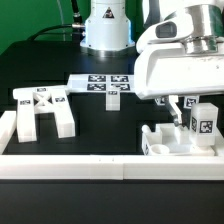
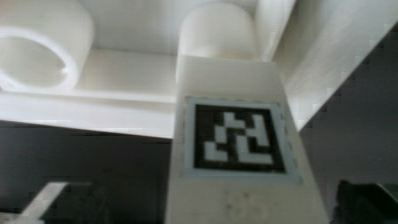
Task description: Assemble chair
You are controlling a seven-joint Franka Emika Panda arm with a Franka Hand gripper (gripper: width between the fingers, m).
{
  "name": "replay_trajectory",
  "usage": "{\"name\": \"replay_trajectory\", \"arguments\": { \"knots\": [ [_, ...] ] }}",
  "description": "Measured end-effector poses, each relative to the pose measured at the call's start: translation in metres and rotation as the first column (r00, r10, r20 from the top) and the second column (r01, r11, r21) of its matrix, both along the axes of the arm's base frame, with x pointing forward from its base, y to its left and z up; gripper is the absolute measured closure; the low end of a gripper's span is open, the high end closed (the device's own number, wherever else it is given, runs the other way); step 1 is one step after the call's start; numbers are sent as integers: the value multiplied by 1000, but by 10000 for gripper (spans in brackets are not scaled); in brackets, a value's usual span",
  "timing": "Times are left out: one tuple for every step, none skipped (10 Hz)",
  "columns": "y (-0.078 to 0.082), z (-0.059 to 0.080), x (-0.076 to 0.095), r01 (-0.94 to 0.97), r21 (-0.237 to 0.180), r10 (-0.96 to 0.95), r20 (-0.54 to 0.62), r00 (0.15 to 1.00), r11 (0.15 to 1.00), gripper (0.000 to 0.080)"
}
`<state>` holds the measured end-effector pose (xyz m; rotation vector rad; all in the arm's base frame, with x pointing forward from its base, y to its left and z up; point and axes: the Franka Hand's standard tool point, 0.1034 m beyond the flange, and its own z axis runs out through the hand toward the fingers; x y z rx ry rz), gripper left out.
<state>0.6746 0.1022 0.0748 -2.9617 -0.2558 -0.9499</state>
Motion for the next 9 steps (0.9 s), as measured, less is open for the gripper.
{"name": "replay_trajectory", "arguments": {
  "knots": [
    [-3,7,1,2,0,-2,1,1000,1000,152],
    [-2,13,0,1,1,-1,5,1000,1000,151],
    [-3,16,-2,2,1,-2,3,1000,1000,151],
    [-3,22,-3,1,2,-1,6,1000,1000,151],
    [-2,24,-4,-1,2,1,-9,1000,1000,151],
    [-1,22,-4,-2,2,2,-30,1000,1000,151],
    [-1,21,-4,-2,2,2,-30,1000,1000,151],
    [0,18,-6,-5,2,5,-68,998,1000,151],
    [3,15,-9,-9,4,10,-145,989,1000,151]
  ]
}}
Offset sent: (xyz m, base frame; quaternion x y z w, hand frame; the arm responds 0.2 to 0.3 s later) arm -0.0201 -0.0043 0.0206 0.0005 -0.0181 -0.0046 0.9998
